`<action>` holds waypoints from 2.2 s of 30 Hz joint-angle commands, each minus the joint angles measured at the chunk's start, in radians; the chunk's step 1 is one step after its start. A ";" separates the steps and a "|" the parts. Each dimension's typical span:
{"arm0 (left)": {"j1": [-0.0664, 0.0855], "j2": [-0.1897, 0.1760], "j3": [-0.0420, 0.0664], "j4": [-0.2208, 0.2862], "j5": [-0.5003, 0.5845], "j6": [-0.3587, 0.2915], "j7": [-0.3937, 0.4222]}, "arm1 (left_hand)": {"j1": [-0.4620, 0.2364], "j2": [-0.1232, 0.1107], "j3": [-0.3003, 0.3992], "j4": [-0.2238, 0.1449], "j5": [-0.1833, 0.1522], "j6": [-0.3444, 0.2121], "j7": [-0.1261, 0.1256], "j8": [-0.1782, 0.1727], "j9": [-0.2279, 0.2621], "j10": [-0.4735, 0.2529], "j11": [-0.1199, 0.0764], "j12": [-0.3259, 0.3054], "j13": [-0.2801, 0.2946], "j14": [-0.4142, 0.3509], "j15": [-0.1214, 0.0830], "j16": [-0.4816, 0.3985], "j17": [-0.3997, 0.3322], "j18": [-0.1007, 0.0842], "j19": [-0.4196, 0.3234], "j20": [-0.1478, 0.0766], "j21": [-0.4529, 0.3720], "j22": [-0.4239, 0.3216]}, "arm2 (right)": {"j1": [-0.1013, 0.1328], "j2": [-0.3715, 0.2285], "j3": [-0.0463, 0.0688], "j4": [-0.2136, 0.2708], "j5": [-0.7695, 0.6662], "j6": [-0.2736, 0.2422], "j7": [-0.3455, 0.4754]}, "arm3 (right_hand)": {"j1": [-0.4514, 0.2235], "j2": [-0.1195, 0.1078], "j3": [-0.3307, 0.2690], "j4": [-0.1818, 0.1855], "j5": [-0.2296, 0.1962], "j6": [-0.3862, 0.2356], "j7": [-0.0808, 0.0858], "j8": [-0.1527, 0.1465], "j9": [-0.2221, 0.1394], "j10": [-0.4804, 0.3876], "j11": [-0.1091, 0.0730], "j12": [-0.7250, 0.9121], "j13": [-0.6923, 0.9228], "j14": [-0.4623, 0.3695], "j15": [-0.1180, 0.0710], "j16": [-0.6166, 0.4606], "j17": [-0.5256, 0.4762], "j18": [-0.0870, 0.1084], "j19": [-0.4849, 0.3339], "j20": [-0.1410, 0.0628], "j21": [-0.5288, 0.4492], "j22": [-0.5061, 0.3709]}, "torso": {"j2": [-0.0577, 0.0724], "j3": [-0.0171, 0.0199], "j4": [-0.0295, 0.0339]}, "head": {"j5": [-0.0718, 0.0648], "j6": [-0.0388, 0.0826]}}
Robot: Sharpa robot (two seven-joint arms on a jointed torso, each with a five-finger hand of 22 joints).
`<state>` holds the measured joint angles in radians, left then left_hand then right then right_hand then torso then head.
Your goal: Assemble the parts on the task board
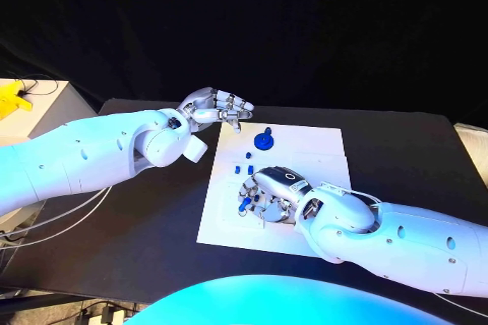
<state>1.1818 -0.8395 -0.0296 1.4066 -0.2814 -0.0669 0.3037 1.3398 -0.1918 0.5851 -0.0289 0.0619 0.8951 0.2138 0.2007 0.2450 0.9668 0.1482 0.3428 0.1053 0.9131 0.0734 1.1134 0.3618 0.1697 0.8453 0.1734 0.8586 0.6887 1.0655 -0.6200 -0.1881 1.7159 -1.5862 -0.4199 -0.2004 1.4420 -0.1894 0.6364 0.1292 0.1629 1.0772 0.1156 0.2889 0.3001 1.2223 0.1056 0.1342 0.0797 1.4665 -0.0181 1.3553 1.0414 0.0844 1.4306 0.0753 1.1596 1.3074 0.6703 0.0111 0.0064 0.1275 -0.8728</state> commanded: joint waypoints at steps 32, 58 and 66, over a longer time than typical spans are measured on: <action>0.000 0.000 0.001 0.002 0.006 0.019 0.000 | 0.001 0.003 -0.009 0.001 0.003 -0.012 0.001 -0.002 -0.002 -0.009 0.003 0.007 -0.001 -0.002 0.007 -0.004 -0.002 0.014 0.007 0.001 -0.008 -0.003 | -0.026 0.024 -0.006 -0.026 -0.088 0.080 -0.038 | -0.022 0.001 0.007 -0.019 0.002 -0.004 0.007 0.005 0.084 0.054 -0.051 -0.008 0.001 0.000 -0.007 -0.010 -0.016 0.001 -0.009 0.001 -0.022 0.067 | 0.000 0.0007 0.0016 | 0.003 0.000; 0.000 -0.004 0.001 0.002 0.006 0.023 -0.008 | 0.000 0.004 -0.011 0.003 0.003 -0.013 0.002 -0.002 -0.002 -0.011 0.003 0.009 -0.002 -0.003 0.007 -0.004 -0.002 0.014 0.008 0.001 -0.011 -0.005 | -0.030 0.019 -0.007 -0.027 -0.057 0.004 0.028 | -0.092 -0.075 -0.092 -0.053 0.013 -0.123 0.045 -0.082 0.054 -0.159 0.002 -0.042 -0.012 -0.091 0.041 -0.094 -0.189 0.049 -0.137 0.045 -0.321 -0.059 | 0.000 0.0010 -0.0003 | -0.001 0.000; 0.000 -0.004 0.001 0.002 0.006 0.026 -0.011 | 0.000 0.004 -0.011 0.003 0.003 -0.013 0.002 -0.002 -0.003 -0.012 0.003 0.009 -0.002 -0.003 0.007 -0.004 -0.002 0.014 0.008 0.002 -0.011 -0.006 | -0.030 0.010 -0.007 -0.023 -0.047 -0.074 0.031 | -0.031 -0.037 -0.274 -0.044 0.023 -0.213 0.055 -0.161 0.016 -0.311 0.024 0.027 -0.008 -0.215 0.065 -0.177 -0.386 0.084 -0.247 0.066 -0.568 -0.162 | -0.001 0.0010 -0.0003 | -0.009 0.000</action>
<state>1.1817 -0.8440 -0.0296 1.4069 -0.2814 -0.0600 0.2905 1.3398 -0.1917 0.5823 -0.0261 0.0619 0.8878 0.2139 0.2007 0.2434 0.9632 0.1519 0.3484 0.1042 0.9131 0.0734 1.1134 0.3610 0.1696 0.8453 0.1734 0.8508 0.6845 1.0364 -0.6090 -0.1955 1.6898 -1.6377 -0.4355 -0.1837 1.4053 -0.2281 0.3742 0.0846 0.1838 0.8738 0.1677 0.1346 0.3192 0.9198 0.1294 0.1567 0.0719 1.2563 0.0452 1.1833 0.6669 0.1635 1.1896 0.1398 0.6074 1.1518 0.6698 0.0123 0.0062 0.1219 -0.8728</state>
